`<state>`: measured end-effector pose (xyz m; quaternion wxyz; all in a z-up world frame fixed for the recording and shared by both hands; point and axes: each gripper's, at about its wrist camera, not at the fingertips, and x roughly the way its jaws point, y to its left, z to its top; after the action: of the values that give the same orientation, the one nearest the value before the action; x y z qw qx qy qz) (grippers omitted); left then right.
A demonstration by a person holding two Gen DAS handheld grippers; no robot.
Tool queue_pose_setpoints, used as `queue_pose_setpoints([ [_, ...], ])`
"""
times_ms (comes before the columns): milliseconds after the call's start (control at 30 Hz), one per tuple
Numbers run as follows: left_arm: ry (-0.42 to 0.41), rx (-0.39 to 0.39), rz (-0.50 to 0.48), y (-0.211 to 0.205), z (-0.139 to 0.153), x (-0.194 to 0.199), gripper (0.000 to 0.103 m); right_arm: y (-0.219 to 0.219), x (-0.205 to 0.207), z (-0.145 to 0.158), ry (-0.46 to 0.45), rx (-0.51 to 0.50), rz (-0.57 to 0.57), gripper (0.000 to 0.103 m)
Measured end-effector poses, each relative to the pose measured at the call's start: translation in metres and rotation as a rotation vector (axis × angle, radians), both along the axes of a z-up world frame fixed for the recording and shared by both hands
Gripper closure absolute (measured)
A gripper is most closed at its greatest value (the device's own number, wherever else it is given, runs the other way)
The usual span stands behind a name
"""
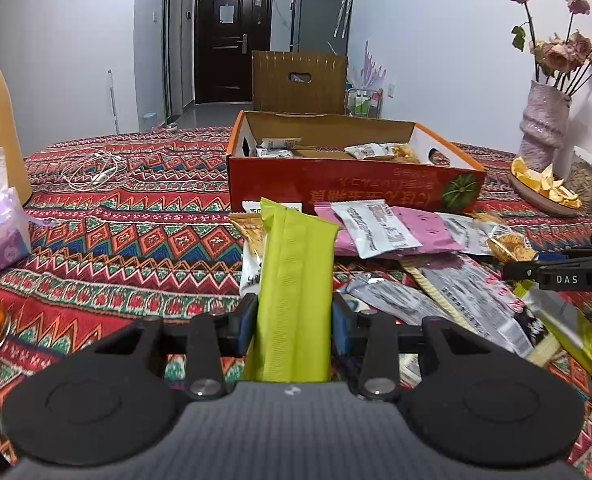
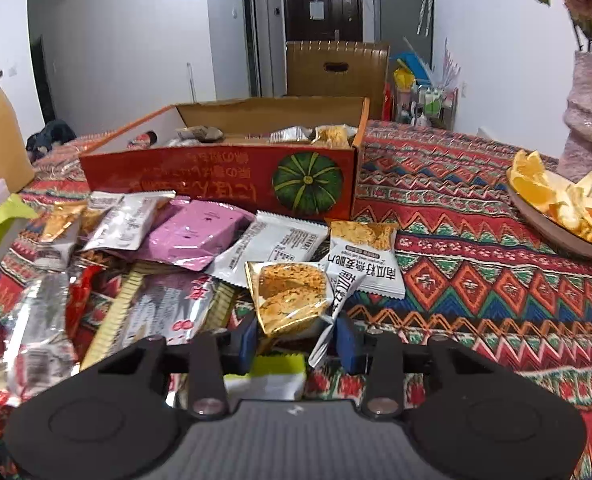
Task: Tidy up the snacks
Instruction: 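Carry both held packets over the open orange box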
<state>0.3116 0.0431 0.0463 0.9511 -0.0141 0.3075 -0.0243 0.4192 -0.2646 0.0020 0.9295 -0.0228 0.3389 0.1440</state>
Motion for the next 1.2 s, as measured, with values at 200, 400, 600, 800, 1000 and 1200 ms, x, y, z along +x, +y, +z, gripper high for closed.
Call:
queue_pose_setpoints([
  [200, -0.032, -0.029, 0.008, -0.006, 0.016, -0.035, 0.065, -0.007, -0.05, 0.031, -0.131, 0.031, -0.02, 0.064],
  [400, -0.065, -0.045, 0.001, -0.016, 0.028, -0.068, 0.065, 0.005, -0.106, 0.04, -0.14, 0.071, 0.053, 0.064],
  [600, -0.065, -0.061, -0.011, -0.024, 0.03, -0.091, 0.065, 0.017, -0.153, 0.041, -0.12, 0.103, 0.098, 0.063],
  [800, -0.066, -0.078, -0.019, -0.026, 0.031, -0.102, 0.065, 0.027, -0.172, 0.037, -0.105, 0.104, 0.11, 0.063],
  [1000, -0.067, -0.091, -0.017, -0.022, 0.032, -0.099, 0.065, 0.03, -0.17, 0.04, -0.111, 0.098, 0.115, 0.063],
  [1200, -0.055, -0.103, -0.027, -0.021, 0.029, -0.081, 0.065, 0.034, -0.156, 0.042, -0.11, 0.087, 0.113, 0.063],
])
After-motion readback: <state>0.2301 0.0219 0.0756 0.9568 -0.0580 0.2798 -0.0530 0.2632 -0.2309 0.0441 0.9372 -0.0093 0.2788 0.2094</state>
